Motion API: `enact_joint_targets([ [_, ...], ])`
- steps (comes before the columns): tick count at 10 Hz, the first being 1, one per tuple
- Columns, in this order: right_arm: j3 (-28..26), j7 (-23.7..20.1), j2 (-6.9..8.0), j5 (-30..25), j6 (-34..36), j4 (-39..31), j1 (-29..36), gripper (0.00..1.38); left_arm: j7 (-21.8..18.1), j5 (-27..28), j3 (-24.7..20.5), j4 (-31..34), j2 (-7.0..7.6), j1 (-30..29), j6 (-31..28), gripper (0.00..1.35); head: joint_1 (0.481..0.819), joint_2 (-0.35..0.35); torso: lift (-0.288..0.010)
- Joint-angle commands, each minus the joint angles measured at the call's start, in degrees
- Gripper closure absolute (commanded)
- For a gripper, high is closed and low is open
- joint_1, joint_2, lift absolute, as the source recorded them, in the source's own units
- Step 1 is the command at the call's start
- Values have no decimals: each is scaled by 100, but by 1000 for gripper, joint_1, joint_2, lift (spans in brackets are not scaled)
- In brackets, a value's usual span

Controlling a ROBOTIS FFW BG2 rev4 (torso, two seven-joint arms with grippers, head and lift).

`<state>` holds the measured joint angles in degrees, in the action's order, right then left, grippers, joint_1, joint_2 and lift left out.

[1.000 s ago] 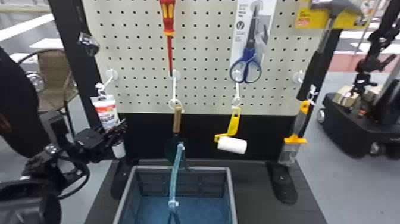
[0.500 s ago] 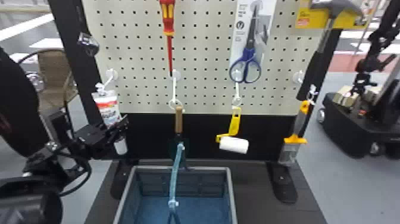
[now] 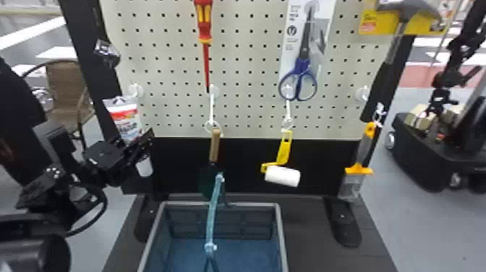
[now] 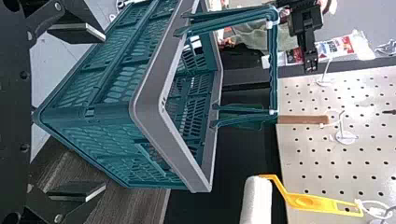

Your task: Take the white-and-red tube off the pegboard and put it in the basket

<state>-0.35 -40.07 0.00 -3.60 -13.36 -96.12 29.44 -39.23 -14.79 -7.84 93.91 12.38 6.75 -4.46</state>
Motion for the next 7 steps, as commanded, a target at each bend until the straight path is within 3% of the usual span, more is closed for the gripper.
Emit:
enact_joint_targets([
  [1, 0, 0, 5, 0, 0, 14, 0, 179, 170, -129, -112, 432, -130, -382, -90, 1070, 549, 0, -100],
  [5, 0, 0, 5, -18, 27, 14, 0, 179, 1163, -867, -244, 1782, -473, -1502, -362, 1070, 549, 0, -100],
  [7, 0, 0, 5, -18, 35, 0, 0, 179, 1796, -1834, -16, 1979, -605, -2007, -125, 1070, 549, 0, -100],
])
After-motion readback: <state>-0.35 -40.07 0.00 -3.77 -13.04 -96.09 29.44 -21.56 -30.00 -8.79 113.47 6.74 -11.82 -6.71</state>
